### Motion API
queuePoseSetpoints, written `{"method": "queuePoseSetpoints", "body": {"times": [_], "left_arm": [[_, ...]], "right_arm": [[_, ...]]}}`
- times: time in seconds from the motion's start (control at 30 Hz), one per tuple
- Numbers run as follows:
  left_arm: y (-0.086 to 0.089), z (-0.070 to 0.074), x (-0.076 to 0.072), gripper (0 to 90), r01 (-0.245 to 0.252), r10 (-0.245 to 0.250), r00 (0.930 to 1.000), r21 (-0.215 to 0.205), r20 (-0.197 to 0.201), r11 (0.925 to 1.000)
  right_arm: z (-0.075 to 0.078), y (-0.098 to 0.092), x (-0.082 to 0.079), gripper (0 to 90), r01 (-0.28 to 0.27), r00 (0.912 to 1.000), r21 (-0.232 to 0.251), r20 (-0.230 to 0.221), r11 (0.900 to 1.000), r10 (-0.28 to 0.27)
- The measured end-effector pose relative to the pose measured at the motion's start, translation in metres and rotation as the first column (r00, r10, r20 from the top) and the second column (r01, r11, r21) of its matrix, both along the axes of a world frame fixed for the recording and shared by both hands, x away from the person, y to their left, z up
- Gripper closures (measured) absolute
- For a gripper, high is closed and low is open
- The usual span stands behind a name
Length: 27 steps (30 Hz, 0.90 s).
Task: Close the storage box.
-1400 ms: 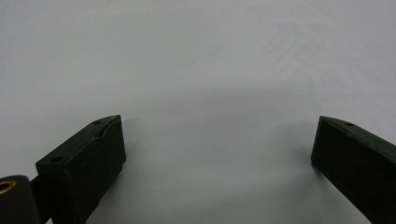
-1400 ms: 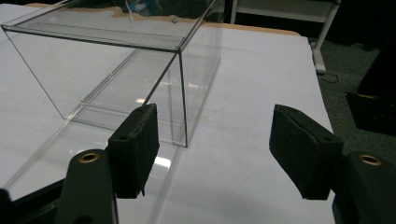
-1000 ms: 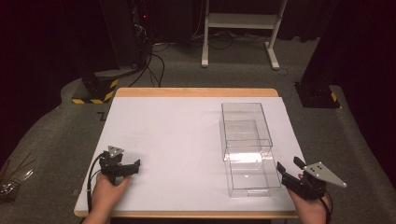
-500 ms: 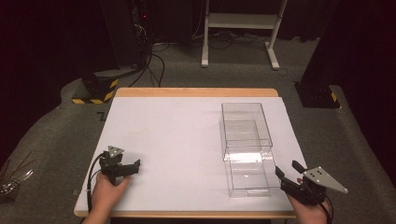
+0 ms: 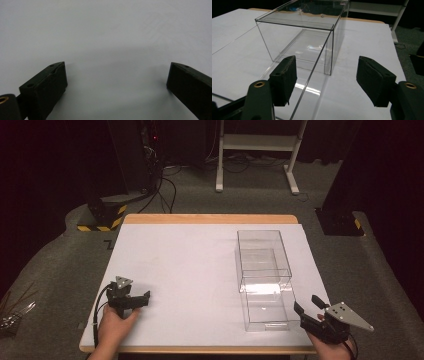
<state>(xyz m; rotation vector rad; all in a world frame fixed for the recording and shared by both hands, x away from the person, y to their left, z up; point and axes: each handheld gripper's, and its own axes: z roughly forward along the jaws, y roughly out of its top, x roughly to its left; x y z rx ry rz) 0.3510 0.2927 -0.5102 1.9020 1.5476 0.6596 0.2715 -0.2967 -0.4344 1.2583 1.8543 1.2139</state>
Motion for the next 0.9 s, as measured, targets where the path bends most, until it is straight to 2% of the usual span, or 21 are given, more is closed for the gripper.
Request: {"method": "queuePoseSetpoints", "body": {"times": [0.4,0.9], "left_arm": [[0.0,0.0,0.0,3.2,0.0,0.0,1.0,0.0,0.0,1.0],[0.0,0.0,0.0,3.3,0.0,0.0,1.0,0.0,-0.001,1.0]], "right_arm": [[0.005,0.005,-0.01,32.6,-0.033,0.9994,0.005,0.007,0.999,0.033],[-0.001,0.002,-0.036,32.4,-0.04,0.9991,0.039,-0.012,0.998,0.041]]}}
